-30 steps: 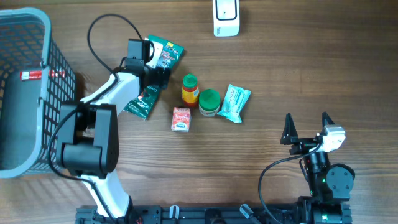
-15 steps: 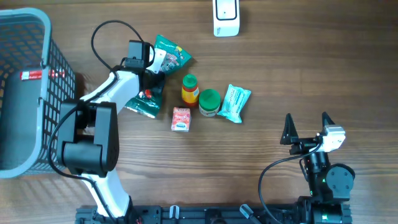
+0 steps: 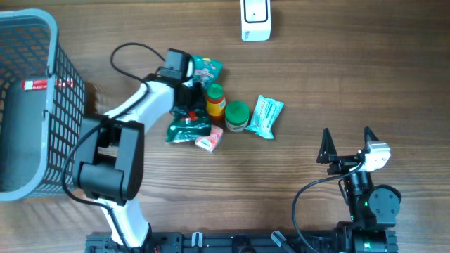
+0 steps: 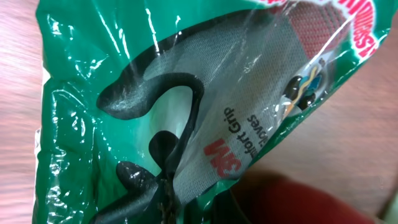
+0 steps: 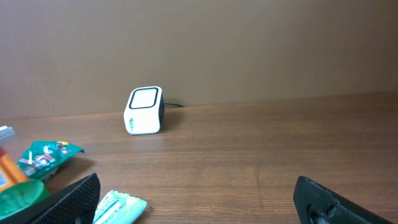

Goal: Scan the item barcode
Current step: 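Lay the gloves pack on table left of the jar, release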

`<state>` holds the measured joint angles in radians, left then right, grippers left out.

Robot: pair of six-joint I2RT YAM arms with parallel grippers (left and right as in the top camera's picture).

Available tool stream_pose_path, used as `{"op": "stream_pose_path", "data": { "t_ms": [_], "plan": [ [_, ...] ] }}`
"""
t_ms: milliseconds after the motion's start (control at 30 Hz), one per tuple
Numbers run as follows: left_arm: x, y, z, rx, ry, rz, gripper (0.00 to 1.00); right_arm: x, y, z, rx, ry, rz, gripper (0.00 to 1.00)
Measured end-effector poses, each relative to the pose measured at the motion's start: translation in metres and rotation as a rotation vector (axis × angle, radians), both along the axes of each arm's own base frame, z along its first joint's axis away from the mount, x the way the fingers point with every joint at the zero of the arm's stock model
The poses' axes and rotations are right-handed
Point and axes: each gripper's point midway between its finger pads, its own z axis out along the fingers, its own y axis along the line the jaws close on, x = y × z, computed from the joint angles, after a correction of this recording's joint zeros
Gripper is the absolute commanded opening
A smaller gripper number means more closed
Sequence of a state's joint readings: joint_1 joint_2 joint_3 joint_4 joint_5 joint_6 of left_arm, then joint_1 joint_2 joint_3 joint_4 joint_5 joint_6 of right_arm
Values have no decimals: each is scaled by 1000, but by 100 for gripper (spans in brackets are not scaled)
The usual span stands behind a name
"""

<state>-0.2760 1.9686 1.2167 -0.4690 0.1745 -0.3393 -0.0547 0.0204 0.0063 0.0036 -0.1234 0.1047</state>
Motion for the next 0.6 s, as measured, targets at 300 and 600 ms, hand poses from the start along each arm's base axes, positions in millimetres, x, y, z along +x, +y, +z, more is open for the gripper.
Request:
{"op": "stream_pose_path", "data": {
  "t_ms": [300, 600],
  "plan": [
    [-25, -24, 1, 11, 63, -35, 19, 0, 0, 0, 0, 0, 0, 100],
    [-48, -4, 24, 83, 83, 2, 100, 0, 0, 0, 0, 0, 0, 100]
  ]
}}
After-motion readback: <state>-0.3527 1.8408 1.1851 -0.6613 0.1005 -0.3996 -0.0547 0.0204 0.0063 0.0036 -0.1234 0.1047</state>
